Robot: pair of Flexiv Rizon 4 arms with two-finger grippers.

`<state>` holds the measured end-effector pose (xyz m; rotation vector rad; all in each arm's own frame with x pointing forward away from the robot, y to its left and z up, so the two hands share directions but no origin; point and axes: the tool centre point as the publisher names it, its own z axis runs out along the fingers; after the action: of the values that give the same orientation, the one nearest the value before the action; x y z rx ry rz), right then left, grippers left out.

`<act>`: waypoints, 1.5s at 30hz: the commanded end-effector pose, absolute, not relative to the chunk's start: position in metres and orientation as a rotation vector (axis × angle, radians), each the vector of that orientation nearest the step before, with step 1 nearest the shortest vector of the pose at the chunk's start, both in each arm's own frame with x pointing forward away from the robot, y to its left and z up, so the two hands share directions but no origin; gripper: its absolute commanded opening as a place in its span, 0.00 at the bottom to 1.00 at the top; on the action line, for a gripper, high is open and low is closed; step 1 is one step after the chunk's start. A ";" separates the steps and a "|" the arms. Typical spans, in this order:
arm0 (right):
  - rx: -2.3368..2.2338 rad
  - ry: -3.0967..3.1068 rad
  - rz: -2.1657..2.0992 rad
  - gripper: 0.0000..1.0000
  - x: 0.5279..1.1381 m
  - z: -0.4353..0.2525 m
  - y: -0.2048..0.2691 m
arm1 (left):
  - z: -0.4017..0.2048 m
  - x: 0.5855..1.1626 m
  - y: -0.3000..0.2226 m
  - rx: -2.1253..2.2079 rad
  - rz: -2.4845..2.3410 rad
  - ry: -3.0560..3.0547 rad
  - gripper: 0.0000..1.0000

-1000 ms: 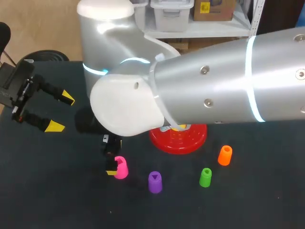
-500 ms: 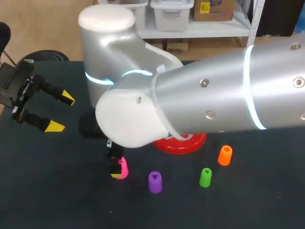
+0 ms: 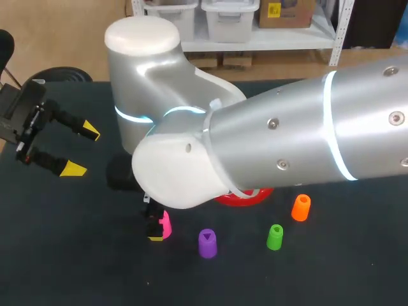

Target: Pick up and stack the cylinders on the red base in this order: pink,purple,orange,green

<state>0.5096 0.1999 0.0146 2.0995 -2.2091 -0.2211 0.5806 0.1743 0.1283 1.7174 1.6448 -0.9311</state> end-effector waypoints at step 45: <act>2.034 -2.565 -0.033 0.00 0.590 0.153 0.136 | 0.127 0.581 0.174 1.718 -0.930 1.642 1.00</act>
<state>0.5936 0.1547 0.1339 2.0279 -2.5298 -0.0282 0.5807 0.1744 0.1283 1.7173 1.6449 -0.9311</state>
